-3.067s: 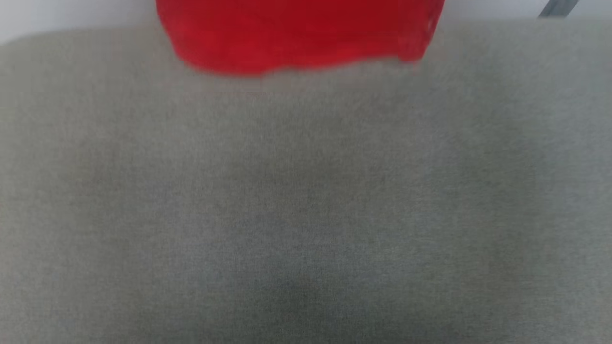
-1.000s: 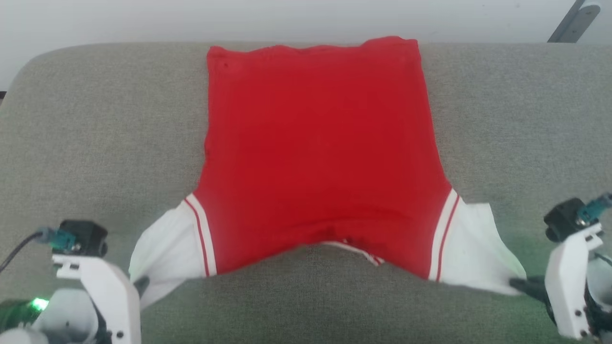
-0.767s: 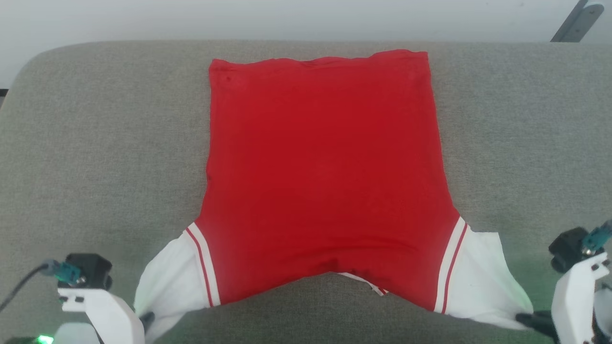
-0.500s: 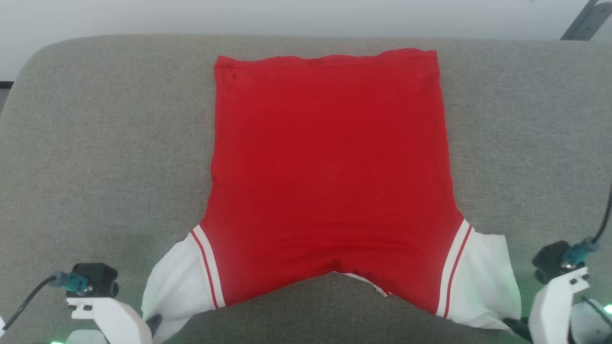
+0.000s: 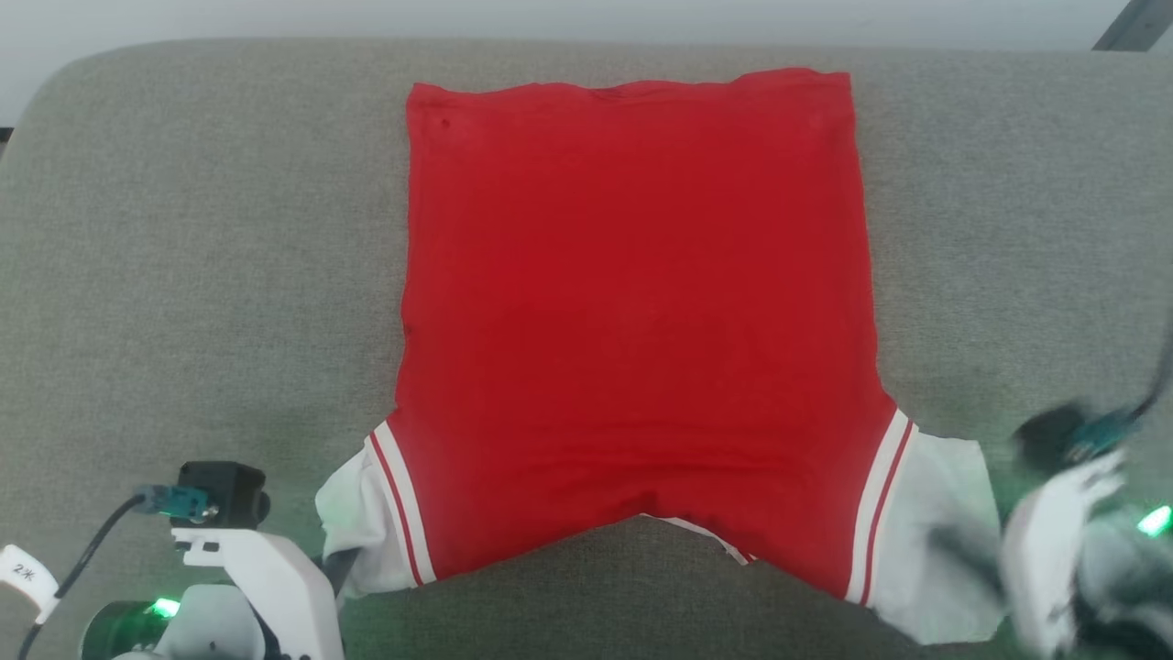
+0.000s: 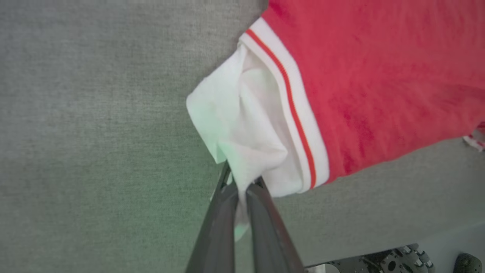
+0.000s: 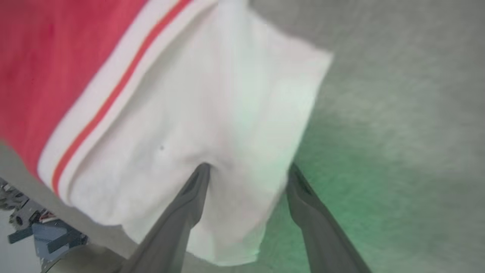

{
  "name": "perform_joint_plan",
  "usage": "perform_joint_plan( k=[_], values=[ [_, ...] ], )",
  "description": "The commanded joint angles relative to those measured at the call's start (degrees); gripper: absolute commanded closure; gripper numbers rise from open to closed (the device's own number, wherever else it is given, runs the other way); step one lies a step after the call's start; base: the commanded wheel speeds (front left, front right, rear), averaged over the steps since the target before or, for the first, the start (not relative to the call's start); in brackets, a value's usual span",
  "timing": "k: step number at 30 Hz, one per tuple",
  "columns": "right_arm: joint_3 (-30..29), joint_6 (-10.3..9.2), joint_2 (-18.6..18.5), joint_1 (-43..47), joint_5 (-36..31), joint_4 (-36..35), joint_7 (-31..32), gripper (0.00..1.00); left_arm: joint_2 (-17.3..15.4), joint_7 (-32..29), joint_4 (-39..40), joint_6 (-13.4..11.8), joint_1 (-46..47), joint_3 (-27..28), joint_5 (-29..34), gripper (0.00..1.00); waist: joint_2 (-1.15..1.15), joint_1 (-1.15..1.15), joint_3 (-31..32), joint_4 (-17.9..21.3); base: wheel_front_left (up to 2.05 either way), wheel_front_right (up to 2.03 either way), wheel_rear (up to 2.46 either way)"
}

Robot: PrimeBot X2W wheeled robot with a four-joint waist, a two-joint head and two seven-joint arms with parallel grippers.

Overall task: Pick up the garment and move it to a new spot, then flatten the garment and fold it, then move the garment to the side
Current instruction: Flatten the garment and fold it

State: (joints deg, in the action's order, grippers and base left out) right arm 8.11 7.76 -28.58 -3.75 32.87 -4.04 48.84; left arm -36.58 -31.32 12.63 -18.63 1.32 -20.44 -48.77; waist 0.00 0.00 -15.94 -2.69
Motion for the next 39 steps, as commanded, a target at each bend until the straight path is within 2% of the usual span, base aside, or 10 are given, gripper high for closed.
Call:
perform_joint_plan(
  k=[1, 7, 12, 16, 17, 24, 29, 34, 39],
  values=[
    [-1.98, -0.32, 0.28, -1.63, -0.42, -0.73, -0.71, 0.0, 0.28, 0.5, -0.14, 0.46, 0.68, -0.31, 0.81, 1.0, 0.0, 0.0, -0.13, -0.01, 0.0, 0.0, 0.0],
    [-8.05, -0.31, 3.49, -8.1, -3.03, -4.96, -2.32, 0.0, 1.7, 1.8, -0.49, 1.92, 2.54, -1.16, 1.19, 1.0, 0.0, 0.0, -1.77, -0.96, 0.0, 0.0, 0.0],
    [-9.88, -0.3, 5.54, -17.92, -6.23, -0.02, -5.14, 0.0, 3.22, 1.94, -1.01, 3.06, 5.44, -2.91, 1.8, 1.0, 0.0, 0.0, -3.93, -3.57, 0.0, 0.0, 0.0],
    [-9.6, -0.32, 5.1, -27.27, -8.18, 7.76, -8.01, 0.0, 4.76, 1.68, -1.69, 4.31, 8.22, -4.69, 2.3, 1.0, 0.0, 0.0, -6.09, -6.56, 0.0, 0.0, 0.0],
    [-9.6, -0.32, 5.1, -27.27, -8.18, 7.76, -8.01, 0.0, 4.76, 1.68, -1.69, 4.31, 8.22, -4.69, 2.3, 1.0, 0.0, 0.0, -6.09, -6.56, 0.0, 0.0, 0.0],
    [-7.2, -0.29, 1.59, -42.84, -10.38, 25.76, -9.42, 0.0, 8.11, 1.91, -3.97, 6.97, 13.01, -7.9, 3.13, 1.0, 0.0, 0.0, -10.04, -13.15, 0.0, 0.0, 0.0],
    [-6.39, -0.31, 0.12, -51.63, -12.47, 38.71, -7.19, 0.0, 10.84, 2.62, -6.71, 8.89, 15.48, -9.74, 2.91, 1.0, 0.0, 0.0, -12.33, -17.25, 0.0, 0.0, 0.0],
    [-7.57, -0.31, -0.58, -57.41, -14.6, 51.19, -0.57, 0.0, 12.82, 3.47, -9.4, 10.69, 16.82, -11.14, 2.59, 1.0, 0.0, 0.0, -13.64, -20.52, 0.0, 0.0, 0.0],
    [-7.45, -0.27, 1.67, -57.49, -16.0, 61.91, 9.37, 0.0, 13.81, 4.38, -11.75, 11.59, 16.91, -11.58, 2.07, 1.0, 0.0, 0.0, -13.8, -21.65, 0.0, 0.0, 0.0]
  ],
)
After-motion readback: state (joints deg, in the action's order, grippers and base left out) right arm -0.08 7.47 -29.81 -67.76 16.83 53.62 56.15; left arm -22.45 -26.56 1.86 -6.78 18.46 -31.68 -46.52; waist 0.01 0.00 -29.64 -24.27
